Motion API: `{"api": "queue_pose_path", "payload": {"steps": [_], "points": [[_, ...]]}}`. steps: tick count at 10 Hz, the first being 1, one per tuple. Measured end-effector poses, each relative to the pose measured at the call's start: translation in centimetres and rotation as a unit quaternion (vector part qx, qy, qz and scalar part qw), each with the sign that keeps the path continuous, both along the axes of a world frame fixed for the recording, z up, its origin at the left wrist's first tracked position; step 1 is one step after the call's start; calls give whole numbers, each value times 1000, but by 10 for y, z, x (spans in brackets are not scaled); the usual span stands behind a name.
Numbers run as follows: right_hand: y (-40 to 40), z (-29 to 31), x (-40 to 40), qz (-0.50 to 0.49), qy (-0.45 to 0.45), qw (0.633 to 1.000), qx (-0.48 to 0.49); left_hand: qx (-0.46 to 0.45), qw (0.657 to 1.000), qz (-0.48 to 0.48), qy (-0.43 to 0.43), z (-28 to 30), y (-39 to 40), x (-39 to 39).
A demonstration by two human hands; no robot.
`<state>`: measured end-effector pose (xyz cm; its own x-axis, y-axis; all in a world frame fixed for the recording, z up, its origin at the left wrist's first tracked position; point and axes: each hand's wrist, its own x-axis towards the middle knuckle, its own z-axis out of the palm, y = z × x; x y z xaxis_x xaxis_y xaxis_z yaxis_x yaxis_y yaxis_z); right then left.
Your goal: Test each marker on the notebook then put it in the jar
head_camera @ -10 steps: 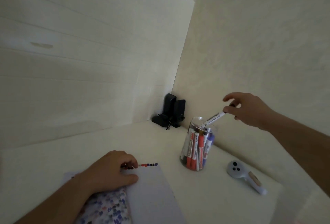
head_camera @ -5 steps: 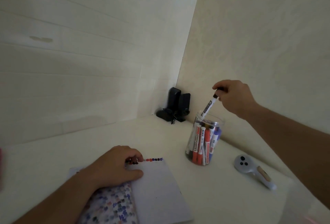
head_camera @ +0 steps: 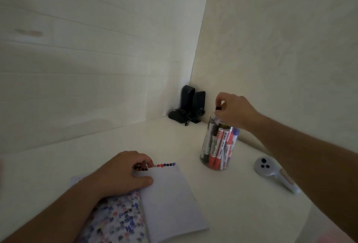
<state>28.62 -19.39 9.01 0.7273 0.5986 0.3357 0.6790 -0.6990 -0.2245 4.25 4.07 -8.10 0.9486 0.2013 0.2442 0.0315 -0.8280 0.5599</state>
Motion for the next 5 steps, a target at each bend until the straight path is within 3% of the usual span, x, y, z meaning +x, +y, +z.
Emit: {"api": "queue_pose_path", "payload": {"steps": [1,2,4,5], "points": [[-9,-17,-2,-10,-6,997,78,-4,1000,-1,-1,1,-1,0],[-19,-34,-7,8,-26,995,97,-1,1000,1,-7,0,-1,-1],[-14,-50,-1,45,-124,989,62,10,1000,2,-7,1,-1,-1],[-18,-39,-4,60,-112,981,150,40,999,13,3,2,-7,-4]]}}
